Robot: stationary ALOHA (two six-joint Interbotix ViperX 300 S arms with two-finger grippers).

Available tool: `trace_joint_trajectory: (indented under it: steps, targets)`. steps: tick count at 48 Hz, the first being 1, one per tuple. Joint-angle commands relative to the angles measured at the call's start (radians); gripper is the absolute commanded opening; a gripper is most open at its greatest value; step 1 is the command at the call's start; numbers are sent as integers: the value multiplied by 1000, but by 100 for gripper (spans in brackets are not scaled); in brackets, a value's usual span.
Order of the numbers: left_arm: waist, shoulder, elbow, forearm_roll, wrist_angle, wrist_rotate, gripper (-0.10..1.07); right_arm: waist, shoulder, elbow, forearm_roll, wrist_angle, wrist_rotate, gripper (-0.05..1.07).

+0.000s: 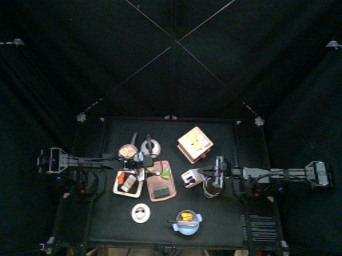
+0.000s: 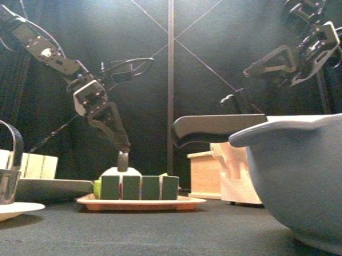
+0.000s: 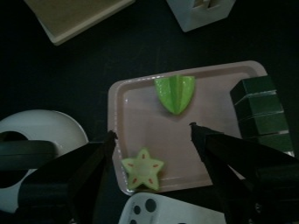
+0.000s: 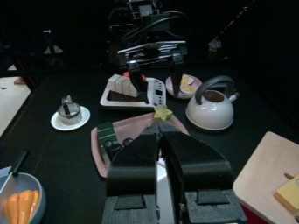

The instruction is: Grab green sushi roll

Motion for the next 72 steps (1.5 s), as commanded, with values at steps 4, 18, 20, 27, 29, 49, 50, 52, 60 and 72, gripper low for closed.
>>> trace_joint_trajectory:
  steps: [4,18,20,27,29,49,50,52,60,72]
  targets:
    - [-63,-14,-40,-78,-9,3,100,-2,0,-11,2,-3,0,1]
    - [-225,37,-66,-133,-12,3,100,-5,2,-11,2,-3,0,1]
    - [-236,46,-69,-133,-12,2,100,-5,0,-11,2,-3,0,1]
    - [-249,95,-84,-137,-12,0,100,-5,2,-12,3,-3,0,1]
    - [-249,110,-91,-144,-14,0,100,-5,0,-11,3,-3,0,1]
    - [-250,239,-161,-167,11,5,100,-5,2,-11,2,-3,0,1]
    - [-249,241,-163,-166,11,3,100,-5,2,-11,2,-3,0,1]
    - [-249,244,-164,-166,12,3,100,-5,2,-11,2,-3,0,1]
    - [-249,259,-164,-167,12,3,99,-5,2,-11,2,-3,0,1]
    - [-249,272,-164,-166,12,3,99,-5,0,-9,2,-3,0,1]
